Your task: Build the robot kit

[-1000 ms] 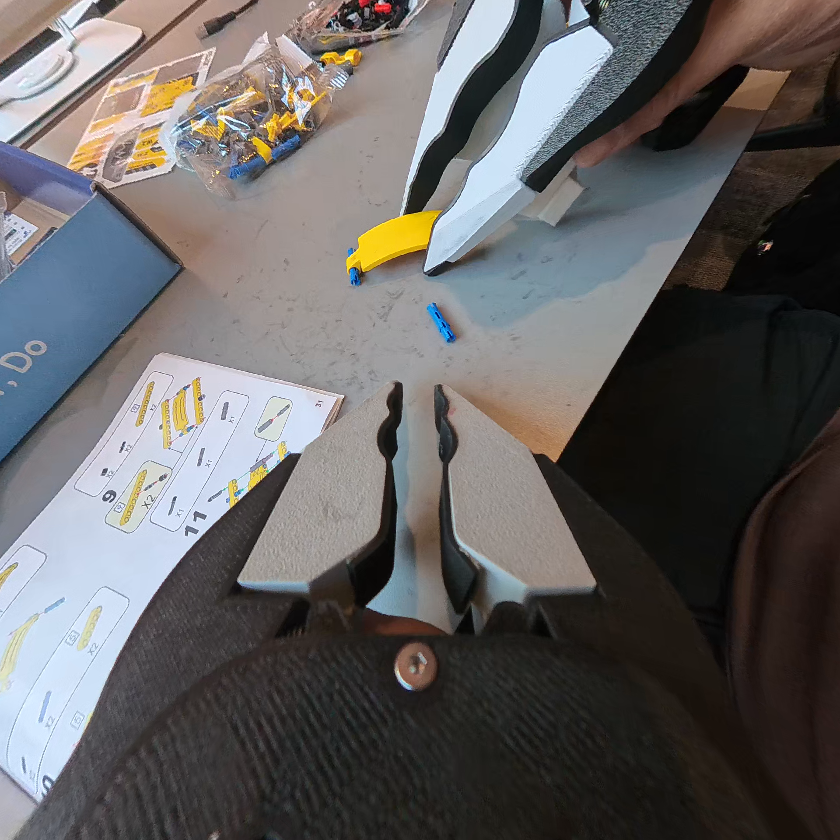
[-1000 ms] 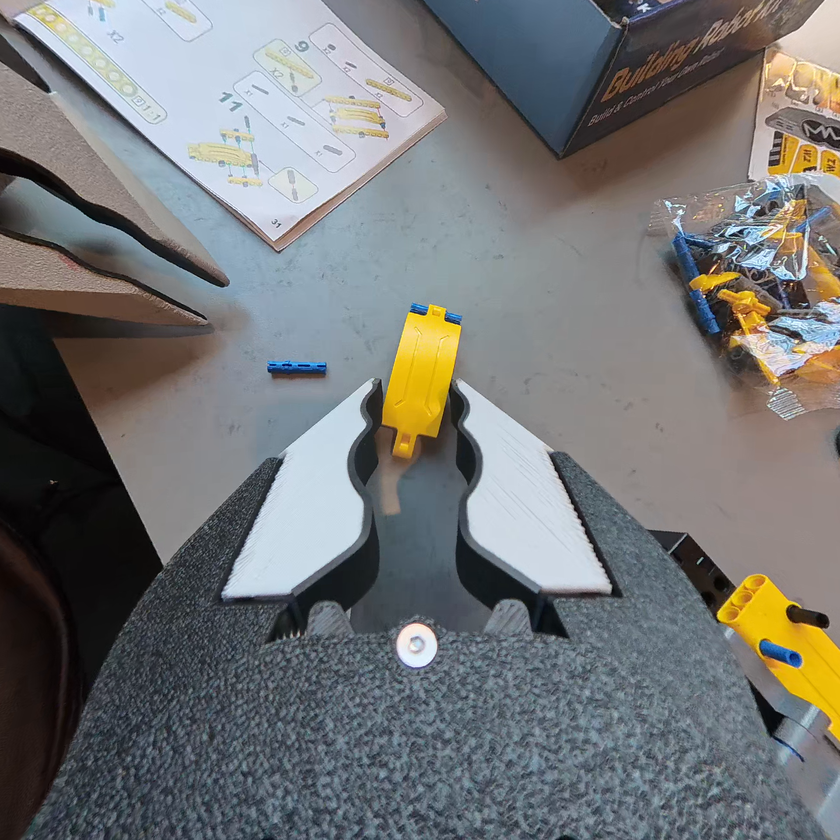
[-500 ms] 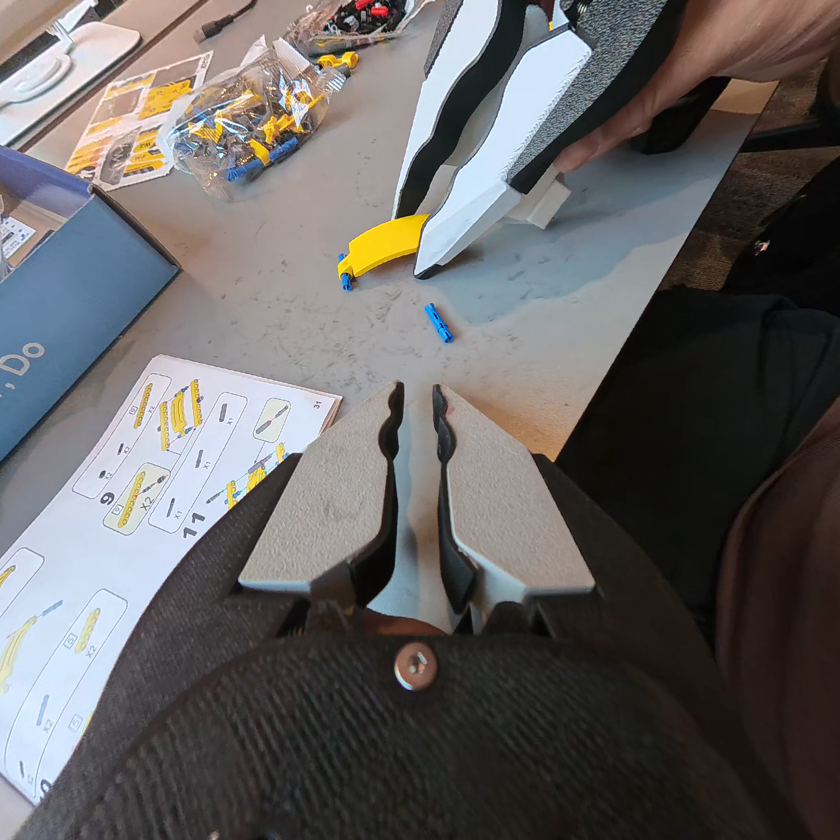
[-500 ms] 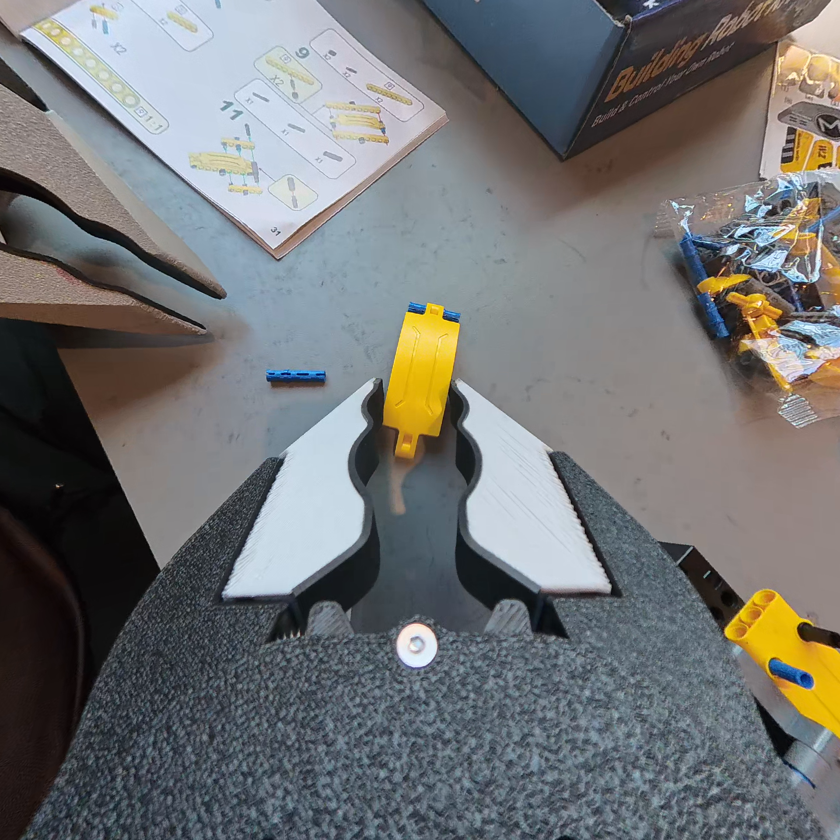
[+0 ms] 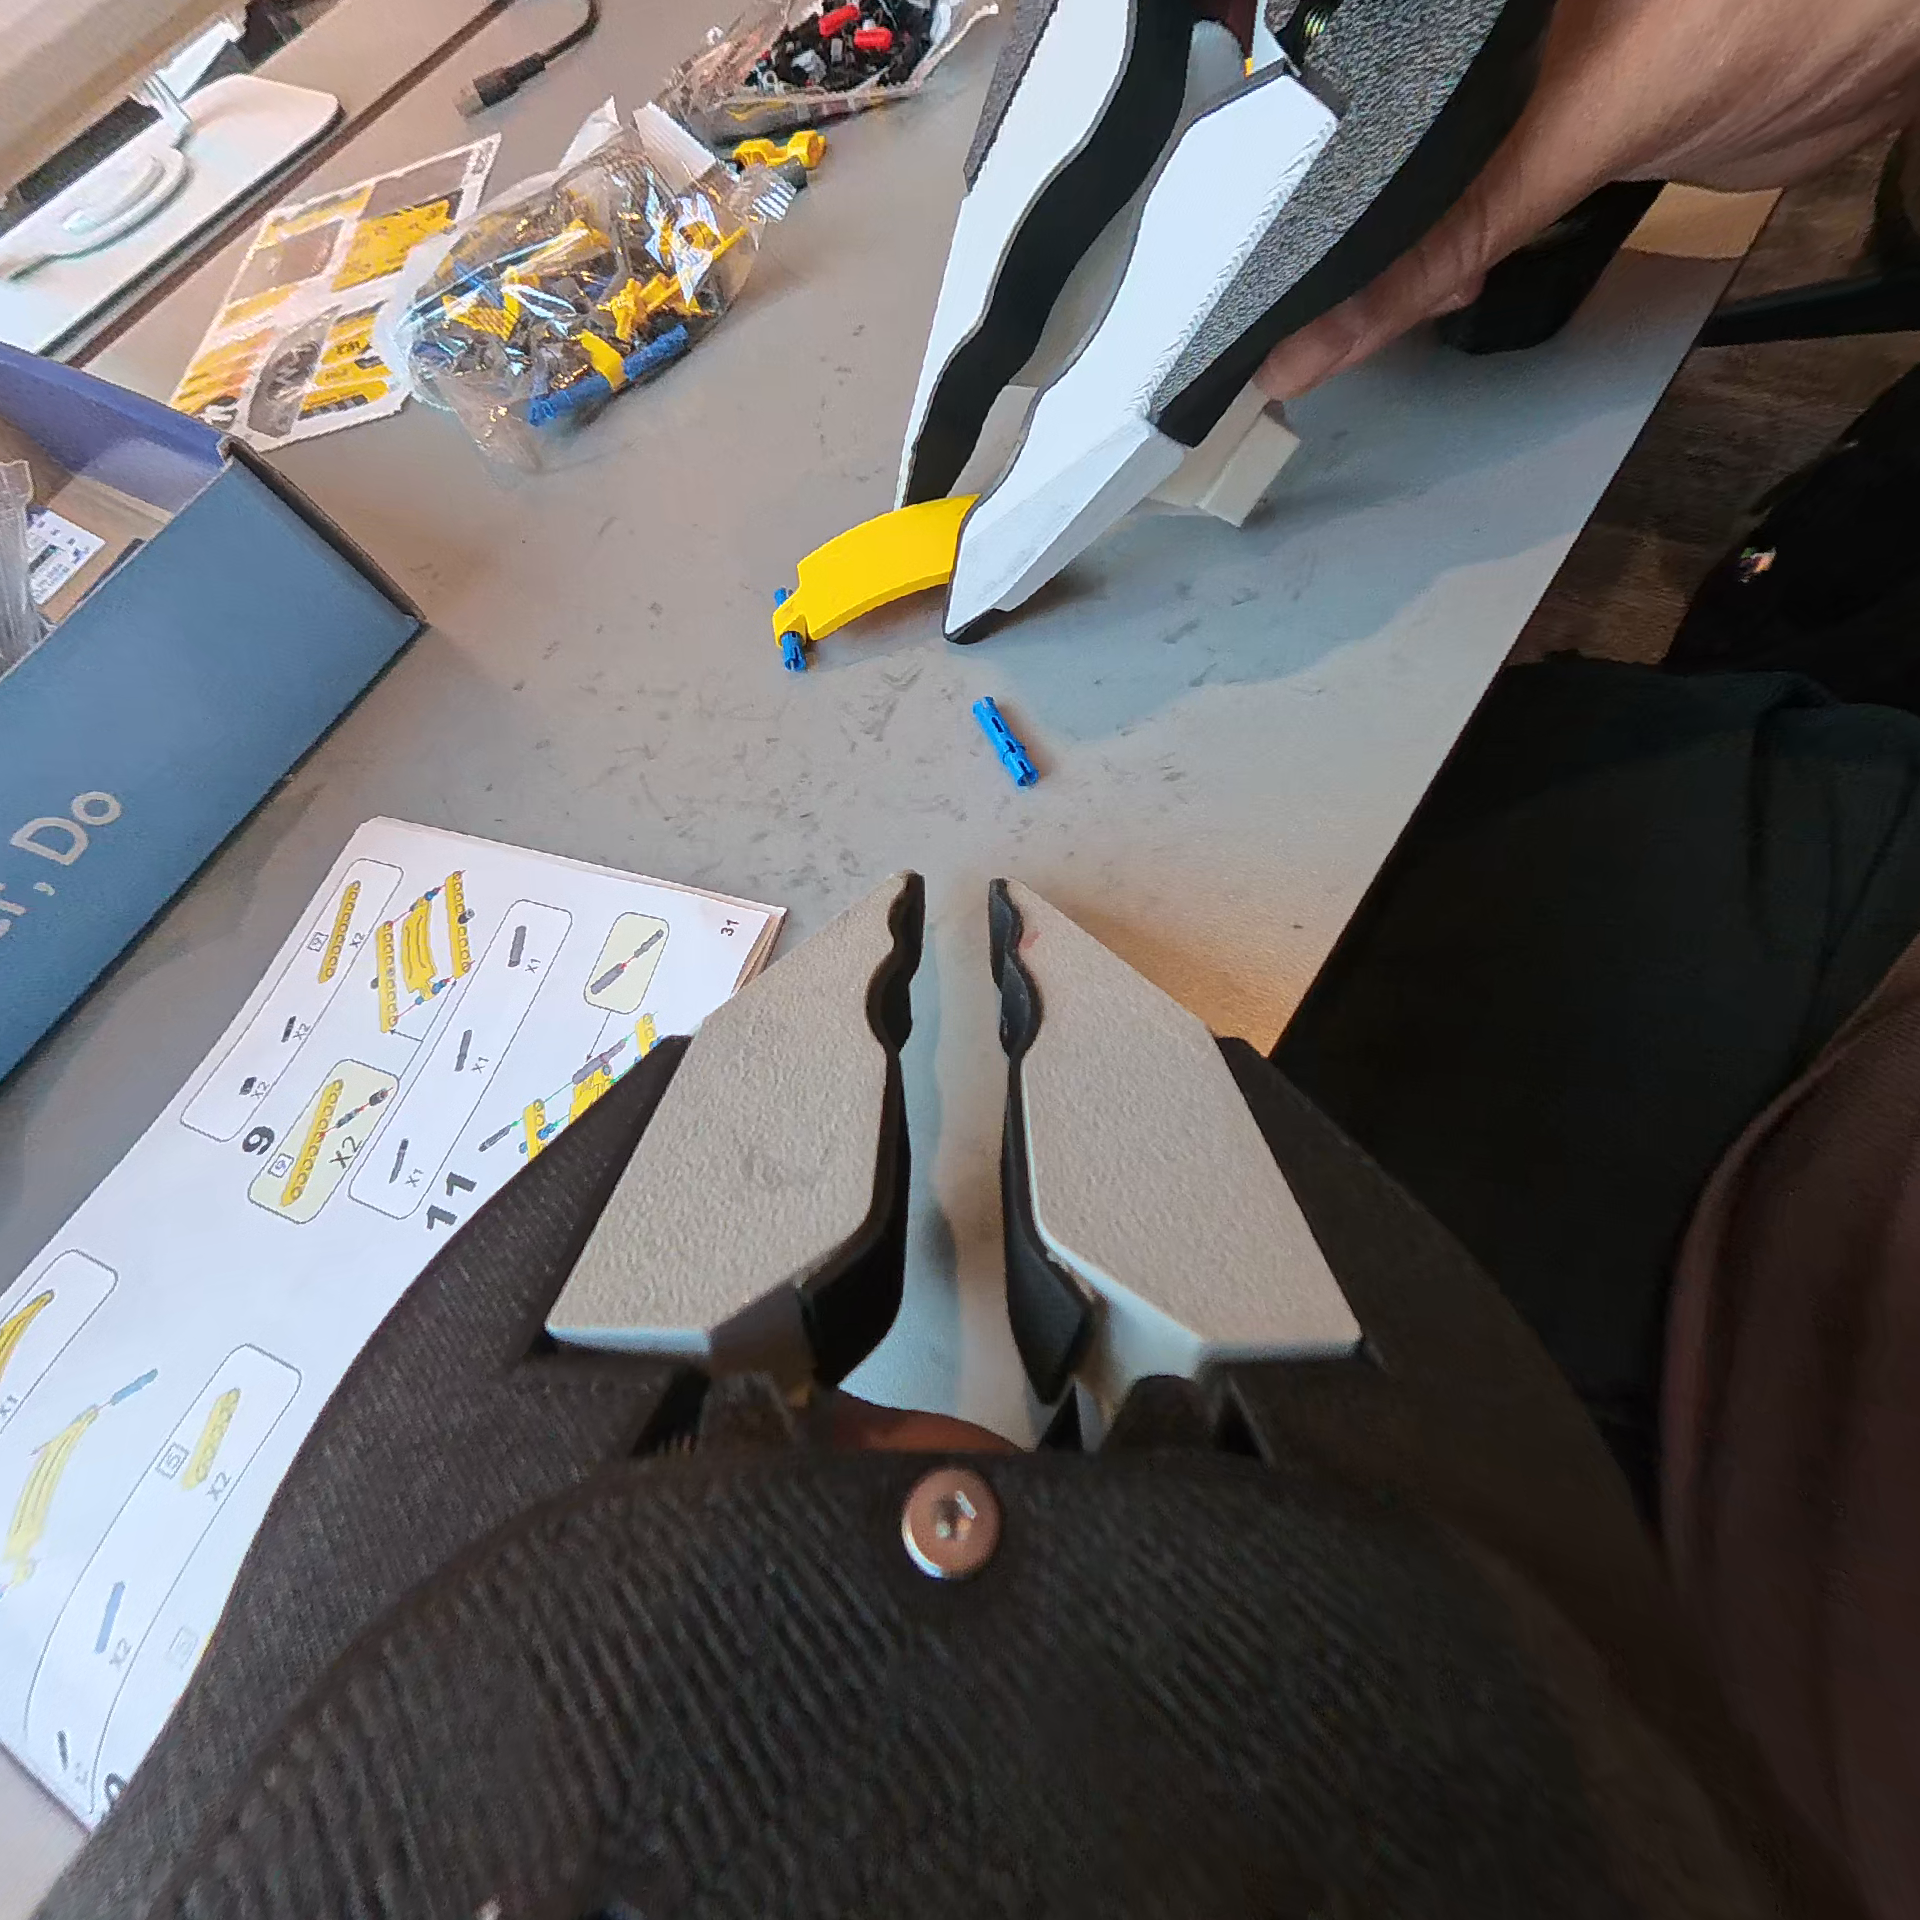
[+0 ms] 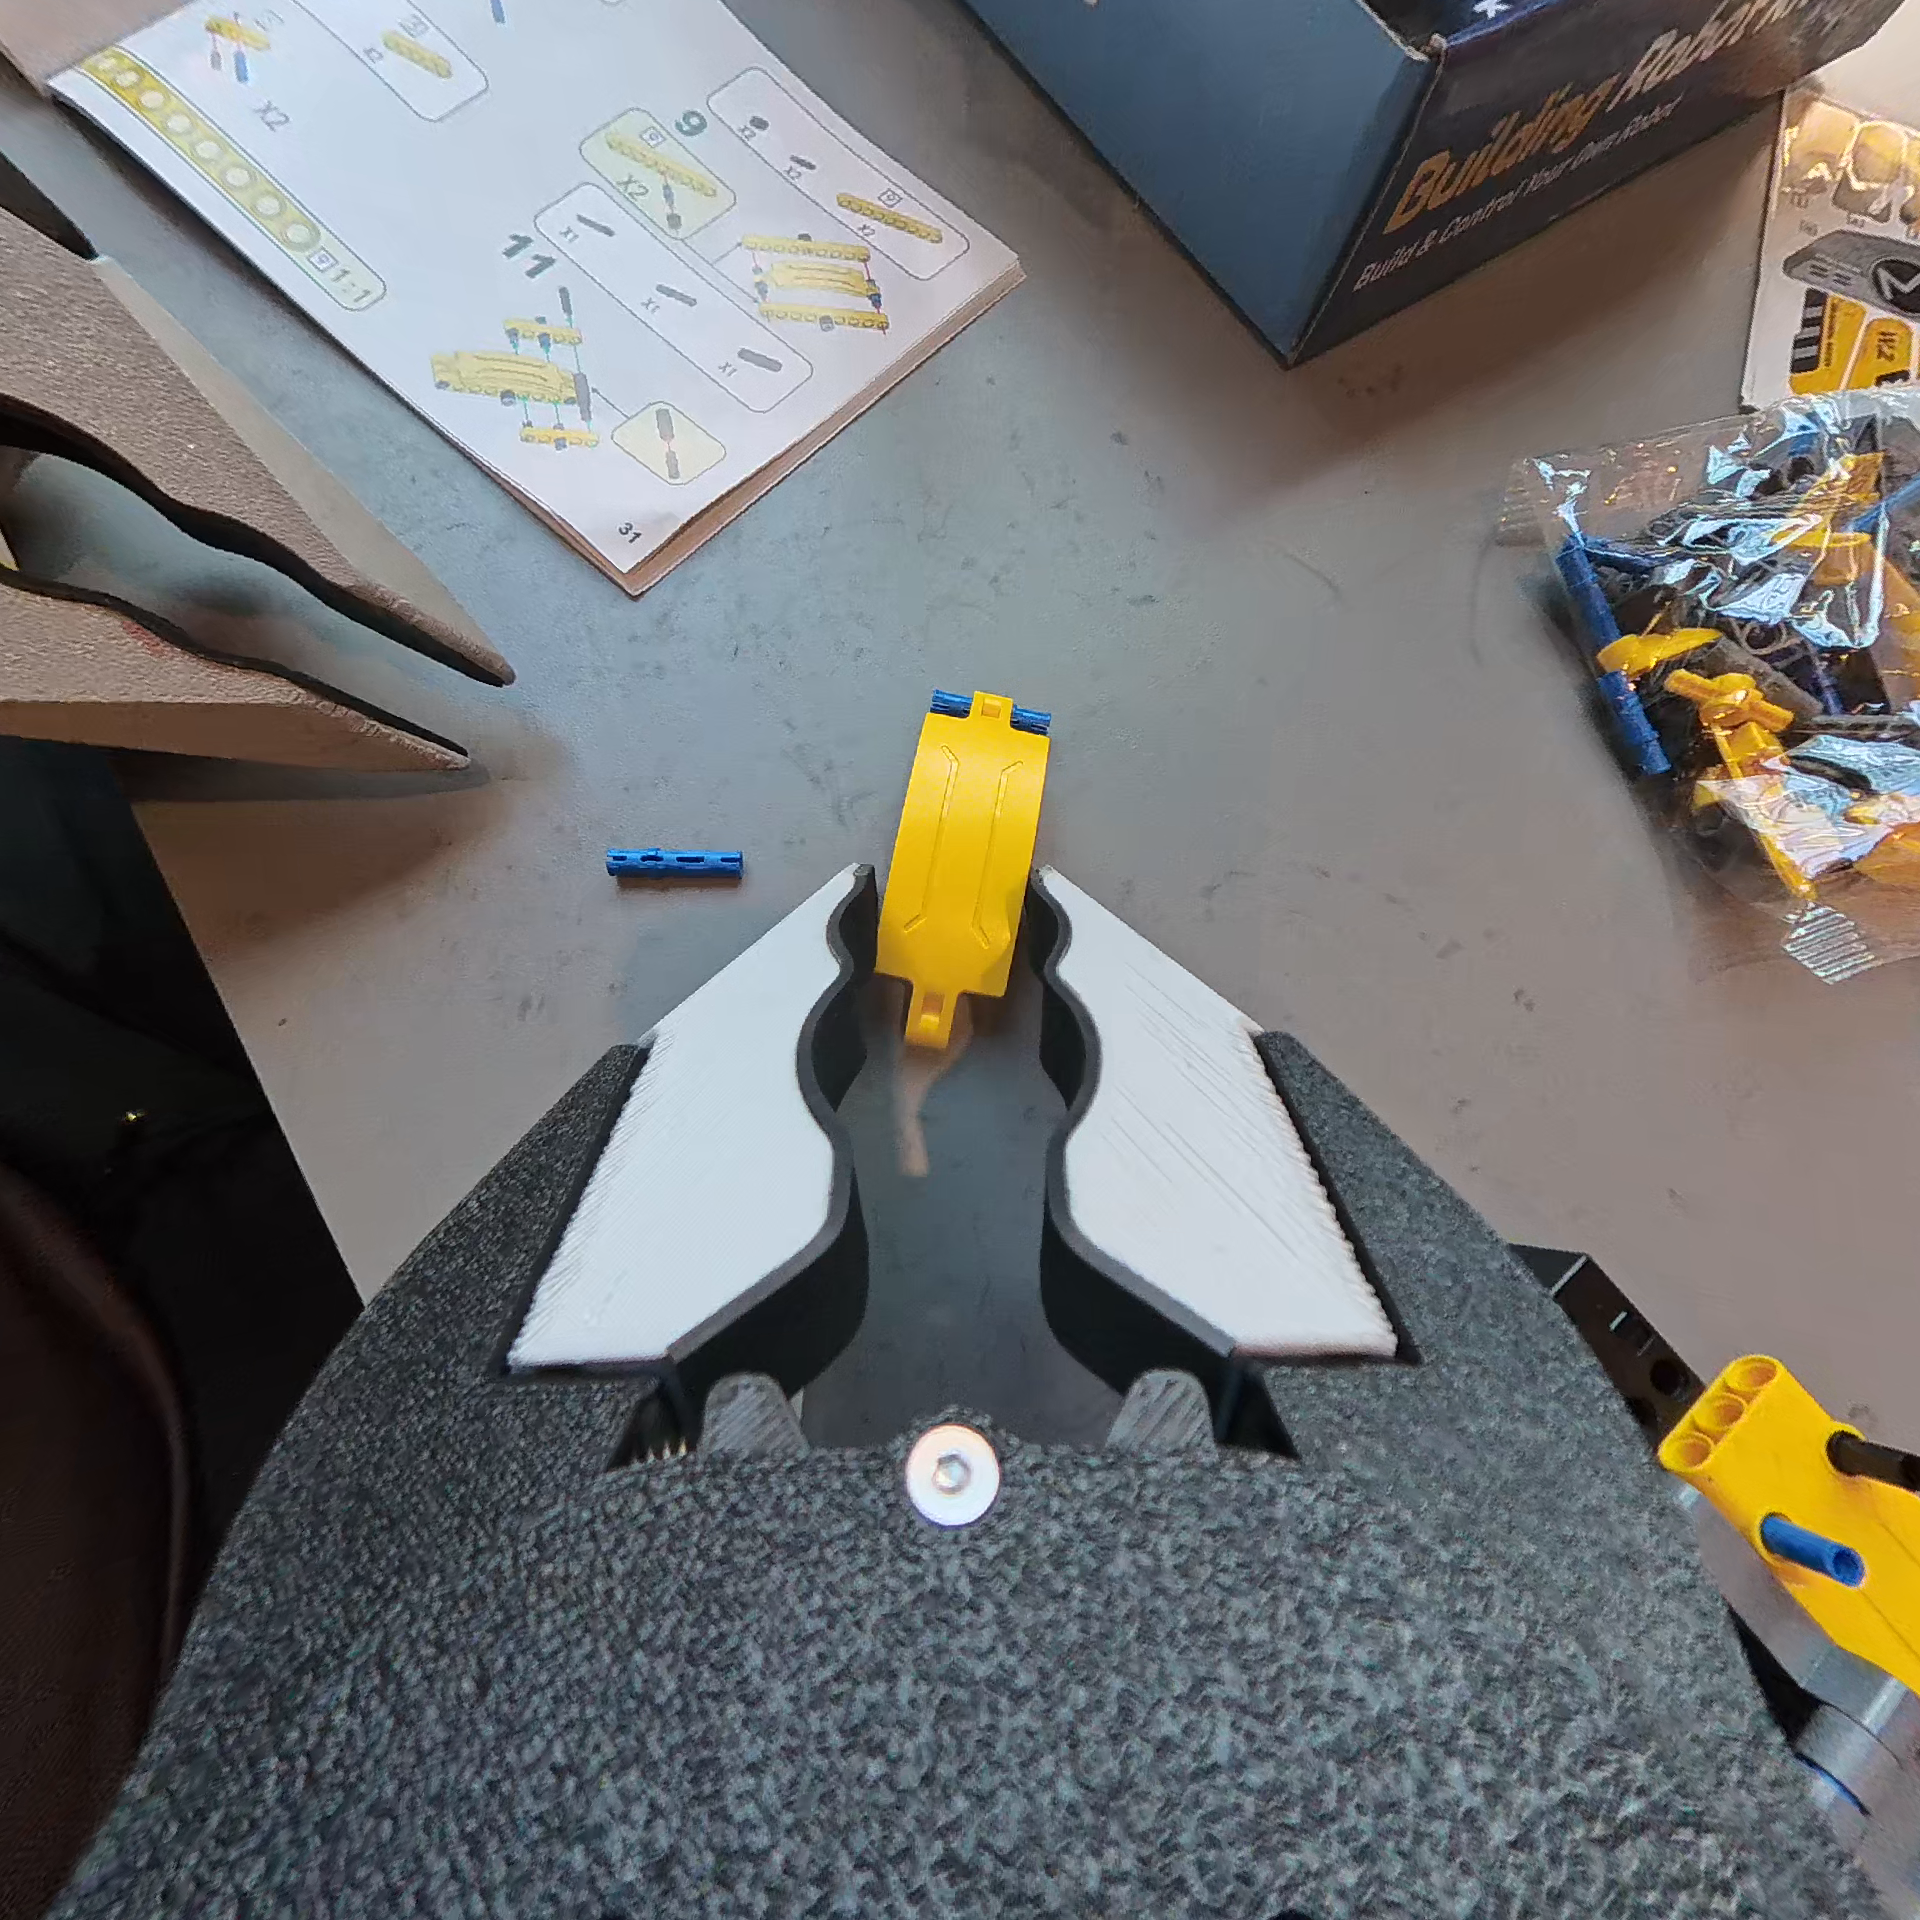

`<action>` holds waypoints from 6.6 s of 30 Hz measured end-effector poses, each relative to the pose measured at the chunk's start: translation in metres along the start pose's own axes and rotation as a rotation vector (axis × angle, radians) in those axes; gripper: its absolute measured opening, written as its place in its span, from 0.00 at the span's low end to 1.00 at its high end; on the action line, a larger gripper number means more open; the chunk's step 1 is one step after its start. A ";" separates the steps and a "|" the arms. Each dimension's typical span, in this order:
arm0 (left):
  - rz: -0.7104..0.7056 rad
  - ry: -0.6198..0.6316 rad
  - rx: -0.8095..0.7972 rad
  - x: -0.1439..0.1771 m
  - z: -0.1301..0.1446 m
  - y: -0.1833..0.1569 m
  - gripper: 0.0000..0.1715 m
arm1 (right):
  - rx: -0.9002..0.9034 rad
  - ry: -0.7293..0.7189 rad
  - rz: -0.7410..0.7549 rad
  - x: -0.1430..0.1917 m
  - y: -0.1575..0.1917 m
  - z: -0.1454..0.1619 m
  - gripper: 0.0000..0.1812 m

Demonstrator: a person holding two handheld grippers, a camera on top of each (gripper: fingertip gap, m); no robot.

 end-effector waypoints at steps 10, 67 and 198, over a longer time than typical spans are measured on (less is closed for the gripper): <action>-0.004 -0.003 -0.005 0.000 0.000 0.000 0.05 | 0.005 -0.002 0.004 -0.001 0.000 -0.001 0.15; -0.157 -0.051 -0.486 0.010 -0.012 -0.023 0.14 | -0.012 -0.069 -0.643 0.026 0.063 -0.018 0.14; -0.029 0.135 -0.227 0.045 0.027 0.029 0.28 | 0.068 -0.109 -0.247 0.017 0.039 -0.006 0.12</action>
Point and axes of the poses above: each gripper's, where its closed fingertips meet, x back along the fingers, z out of its underside, y = z × x across the jaws, the point moved 7 cm from there along x, back along the fingers, and after that the axes turned 6 degrees about z, right-handed, at the moved point
